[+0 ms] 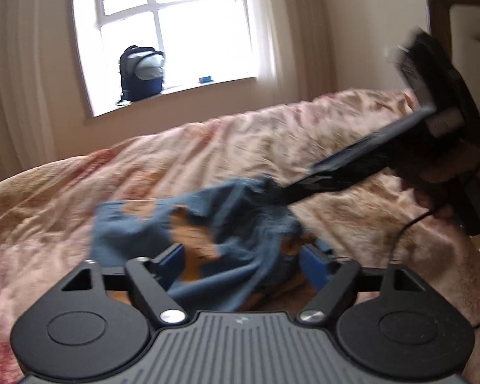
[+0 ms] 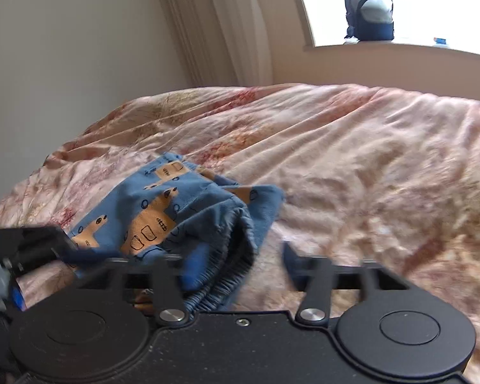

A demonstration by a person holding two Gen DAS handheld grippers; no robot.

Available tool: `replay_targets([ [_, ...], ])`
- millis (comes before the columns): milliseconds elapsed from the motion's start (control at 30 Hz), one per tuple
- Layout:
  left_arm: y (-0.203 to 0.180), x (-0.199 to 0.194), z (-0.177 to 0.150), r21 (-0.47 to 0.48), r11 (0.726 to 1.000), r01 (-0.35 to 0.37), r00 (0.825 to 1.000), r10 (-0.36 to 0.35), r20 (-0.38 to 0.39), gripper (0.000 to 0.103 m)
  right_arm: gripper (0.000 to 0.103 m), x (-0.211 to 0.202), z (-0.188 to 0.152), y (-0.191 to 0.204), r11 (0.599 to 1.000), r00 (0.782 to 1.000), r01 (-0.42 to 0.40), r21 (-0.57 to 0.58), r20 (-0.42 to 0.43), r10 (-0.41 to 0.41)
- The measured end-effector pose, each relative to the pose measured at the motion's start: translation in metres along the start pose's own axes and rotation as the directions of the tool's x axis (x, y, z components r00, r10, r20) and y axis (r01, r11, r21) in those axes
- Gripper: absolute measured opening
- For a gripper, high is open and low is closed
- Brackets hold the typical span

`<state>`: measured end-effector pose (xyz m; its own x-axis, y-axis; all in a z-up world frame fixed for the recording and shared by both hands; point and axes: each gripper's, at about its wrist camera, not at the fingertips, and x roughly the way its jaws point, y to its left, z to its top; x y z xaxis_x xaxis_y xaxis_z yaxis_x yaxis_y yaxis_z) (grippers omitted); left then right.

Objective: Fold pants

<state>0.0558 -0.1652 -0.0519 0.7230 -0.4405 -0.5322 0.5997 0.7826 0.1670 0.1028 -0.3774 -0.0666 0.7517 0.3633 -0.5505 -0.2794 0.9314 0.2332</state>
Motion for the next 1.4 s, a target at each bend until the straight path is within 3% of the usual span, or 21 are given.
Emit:
replay_targets([
  [133, 0.039, -0.016, -0.003, -0.092, 0.991, -0.096, 0.995, 0.095, -0.015, 0.102, 0.103, -0.021, 0.004, 0.013, 0.980, 0.987, 0.159, -0.119, 0.050, -0.154],
  [267, 0.071, -0.011, -0.007, -0.231, 0.938, -0.258, 0.966, 0.245, -0.084, 0.103, 0.102, -0.020, 0.017, 0.043, 0.883, 0.932, 0.363, -0.298, 0.112, -0.345],
  [333, 0.082, -0.003, -0.013, -0.280, 0.913, -0.296, 0.955, 0.272, -0.123, 0.103, 0.102, -0.018, 0.020, 0.063, 0.855, 0.924, 0.381, -0.351, 0.163, -0.345],
  [433, 0.092, 0.005, -0.024, -0.321, 0.881, -0.346, 0.937, 0.305, -0.173, 0.103, 0.102, -0.002, 0.011, 0.095, 0.885, 0.946, 0.319, -0.339, 0.173, -0.275],
  [467, 0.096, 0.005, -0.029, -0.336, 0.871, -0.359, 0.931, 0.308, -0.195, 0.103, 0.102, 0.008, 0.006, 0.107, 0.879, 0.951, 0.307, -0.364, 0.161, -0.265],
  [533, 0.105, 0.007, -0.039, -0.364, 0.860, -0.358, 0.930, 0.294, -0.220, 0.103, 0.102, 0.029, -0.008, 0.129, 0.821, 0.948, 0.317, -0.475, 0.146, -0.281],
  [633, 0.118, 0.003, -0.052, -0.425, 0.840, -0.337, 0.936, 0.249, -0.250, 0.103, 0.102, 0.045, -0.030, 0.138, 0.703, 0.898, 0.426, -0.570, 0.175, -0.403],
  [667, 0.121, 0.001, -0.056, -0.452, 0.834, -0.318, 0.942, 0.226, -0.247, 0.103, 0.102, 0.043, -0.035, 0.132, 0.698, 0.889, 0.440, -0.566, 0.165, -0.427],
  [700, 0.123, 0.001, -0.058, -0.469, 0.829, -0.303, 0.947, 0.207, -0.246, 0.103, 0.102, 0.038, -0.039, 0.123, 0.723, 0.890, 0.441, -0.532, 0.153, -0.430],
  [800, 0.120, 0.002, -0.058, -0.453, 0.839, -0.303, 0.947, 0.210, -0.243, 0.103, 0.102, 0.014, -0.040, 0.088, 0.862, 0.919, 0.389, -0.326, 0.076, -0.386],
  [900, 0.115, 0.000, -0.052, -0.416, 0.850, -0.322, 0.942, 0.242, -0.233, 0.103, 0.102, -0.007, -0.043, 0.068, 0.931, 0.947, 0.319, -0.179, 0.096, -0.306],
  [1033, 0.117, -0.008, -0.033, -0.417, 0.855, -0.307, 0.951, 0.265, -0.158, 0.103, 0.102, -0.024, -0.027, 0.076, 0.874, 0.911, 0.399, -0.275, 0.229, -0.344],
  [1167, 0.122, 0.011, 0.004, -0.387, 0.886, -0.256, 0.967, 0.232, -0.110, 0.103, 0.102, 0.001, 0.003, 0.088, 0.822, 0.920, 0.386, -0.418, 0.238, -0.311],
  [1233, 0.122, 0.032, 0.020, -0.339, 0.909, -0.240, 0.971, 0.223, -0.088, 0.103, 0.102, 0.021, 0.012, 0.092, 0.831, 0.935, 0.348, -0.434, 0.225, -0.274],
  [1300, 0.119, 0.062, 0.028, -0.257, 0.929, -0.268, 0.961, 0.241, -0.133, 0.103, 0.102, 0.046, 0.017, 0.094, 0.843, 0.951, 0.304, -0.444, 0.192, -0.242],
  [1333, 0.118, 0.078, 0.029, -0.210, 0.932, -0.294, 0.951, 0.264, -0.160, 0.103, 0.102, 0.057, 0.015, 0.095, 0.830, 0.954, 0.299, -0.470, 0.173, -0.246],
  [1400, 0.119, 0.099, 0.022, -0.139, 0.927, -0.349, 0.928, 0.322, -0.186, 0.103, 0.102, 0.073, 0.007, 0.096, 0.771, 0.937, 0.347, -0.534, 0.174, -0.301],
])
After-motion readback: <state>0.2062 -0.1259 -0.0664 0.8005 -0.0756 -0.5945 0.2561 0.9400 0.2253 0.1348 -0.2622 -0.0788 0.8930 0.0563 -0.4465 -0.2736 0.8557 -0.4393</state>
